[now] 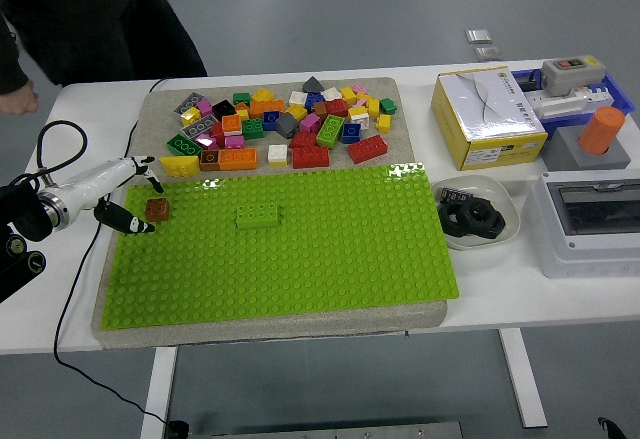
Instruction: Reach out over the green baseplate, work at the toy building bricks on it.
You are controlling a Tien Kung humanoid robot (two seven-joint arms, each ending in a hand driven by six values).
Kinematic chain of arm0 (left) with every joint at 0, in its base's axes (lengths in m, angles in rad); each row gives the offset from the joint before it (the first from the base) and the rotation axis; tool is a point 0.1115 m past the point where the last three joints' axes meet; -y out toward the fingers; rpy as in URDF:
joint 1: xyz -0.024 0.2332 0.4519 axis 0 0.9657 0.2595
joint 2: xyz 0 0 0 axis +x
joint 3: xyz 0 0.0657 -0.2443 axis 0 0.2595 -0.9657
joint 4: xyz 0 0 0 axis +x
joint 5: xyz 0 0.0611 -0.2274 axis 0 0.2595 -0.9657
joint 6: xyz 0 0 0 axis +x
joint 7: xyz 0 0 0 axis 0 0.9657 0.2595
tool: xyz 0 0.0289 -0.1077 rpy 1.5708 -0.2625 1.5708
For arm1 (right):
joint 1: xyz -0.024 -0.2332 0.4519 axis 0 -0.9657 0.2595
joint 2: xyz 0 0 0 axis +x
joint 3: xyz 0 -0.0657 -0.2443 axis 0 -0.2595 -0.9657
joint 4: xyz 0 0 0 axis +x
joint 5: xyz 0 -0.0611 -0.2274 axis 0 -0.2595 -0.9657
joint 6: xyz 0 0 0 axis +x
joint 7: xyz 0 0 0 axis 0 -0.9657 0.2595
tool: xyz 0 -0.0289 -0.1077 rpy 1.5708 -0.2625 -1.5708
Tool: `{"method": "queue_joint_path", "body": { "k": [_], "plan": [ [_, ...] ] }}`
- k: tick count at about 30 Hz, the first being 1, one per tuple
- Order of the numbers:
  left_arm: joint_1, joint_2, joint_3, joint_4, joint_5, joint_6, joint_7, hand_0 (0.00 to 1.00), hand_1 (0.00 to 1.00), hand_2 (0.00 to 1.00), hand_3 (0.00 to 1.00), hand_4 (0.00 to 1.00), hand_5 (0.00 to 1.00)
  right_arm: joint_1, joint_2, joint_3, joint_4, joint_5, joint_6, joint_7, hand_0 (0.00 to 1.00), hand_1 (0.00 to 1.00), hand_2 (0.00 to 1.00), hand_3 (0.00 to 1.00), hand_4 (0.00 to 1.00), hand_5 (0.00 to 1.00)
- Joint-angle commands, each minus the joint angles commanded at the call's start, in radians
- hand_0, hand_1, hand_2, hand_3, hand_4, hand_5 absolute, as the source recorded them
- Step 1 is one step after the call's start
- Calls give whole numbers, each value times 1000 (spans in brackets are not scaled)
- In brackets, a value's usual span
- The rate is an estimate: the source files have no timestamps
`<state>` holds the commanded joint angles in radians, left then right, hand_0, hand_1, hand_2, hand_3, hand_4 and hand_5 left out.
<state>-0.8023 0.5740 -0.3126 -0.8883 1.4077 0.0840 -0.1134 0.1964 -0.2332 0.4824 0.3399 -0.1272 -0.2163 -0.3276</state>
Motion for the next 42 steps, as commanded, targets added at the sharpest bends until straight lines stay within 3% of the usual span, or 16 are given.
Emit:
{"method": "queue_joint_path", "body": {
  "k": [9,10,23,42],
  "plan": [
    [-15,-26,19,62,-54,-4,-14,998,998,998,606,886,76,2,0,-2,0,-3,0,4,691,675,721,799,889,978],
    [-16,-28,21,66,-61,-6,-14,998,998,998,609,912,114,3,0,-2,0,-3,0,4,690,674,721,798,890,980],
    [-21,-39,36,75,-98,-24,-9,998,998,998,603,875,72,4,-2,-7,-1,-1,-1,13,684,673,718,797,889,976],
    [-21,-61,51,120,-131,-16,-21,998,998,990,576,838,52,2,0,-33,-3,23,0,35,679,670,718,797,892,981]
  ]
}}
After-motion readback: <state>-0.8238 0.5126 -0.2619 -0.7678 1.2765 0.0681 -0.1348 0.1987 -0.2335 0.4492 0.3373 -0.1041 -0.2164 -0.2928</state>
